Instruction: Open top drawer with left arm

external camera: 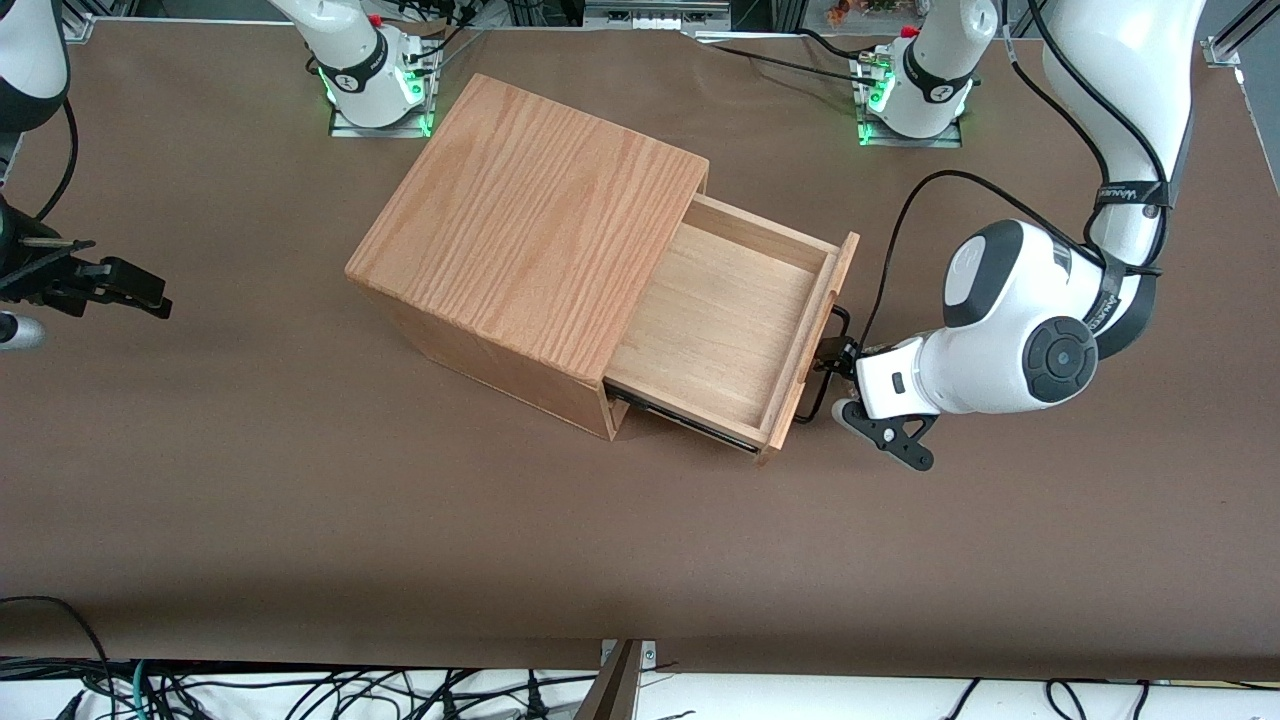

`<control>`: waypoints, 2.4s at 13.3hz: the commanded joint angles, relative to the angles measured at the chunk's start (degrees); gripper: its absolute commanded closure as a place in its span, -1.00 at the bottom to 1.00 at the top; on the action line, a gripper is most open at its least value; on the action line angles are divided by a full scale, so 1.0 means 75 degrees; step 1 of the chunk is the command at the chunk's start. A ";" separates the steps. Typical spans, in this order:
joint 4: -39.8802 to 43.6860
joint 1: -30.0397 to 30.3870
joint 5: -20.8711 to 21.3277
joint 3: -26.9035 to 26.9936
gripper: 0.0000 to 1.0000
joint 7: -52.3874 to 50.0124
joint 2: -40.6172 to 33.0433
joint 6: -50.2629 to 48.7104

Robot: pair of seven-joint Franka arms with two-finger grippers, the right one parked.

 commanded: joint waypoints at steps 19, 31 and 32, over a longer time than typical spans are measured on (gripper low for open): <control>0.0209 0.0631 0.1608 0.0309 -1.00 -0.1148 -0.2723 -0.2641; -0.2068 -0.0285 0.1070 0.2161 -1.00 -0.1618 -0.4238 -0.0787; -0.2173 -0.0285 0.1070 0.2173 -1.00 -0.1664 -0.4273 -0.0787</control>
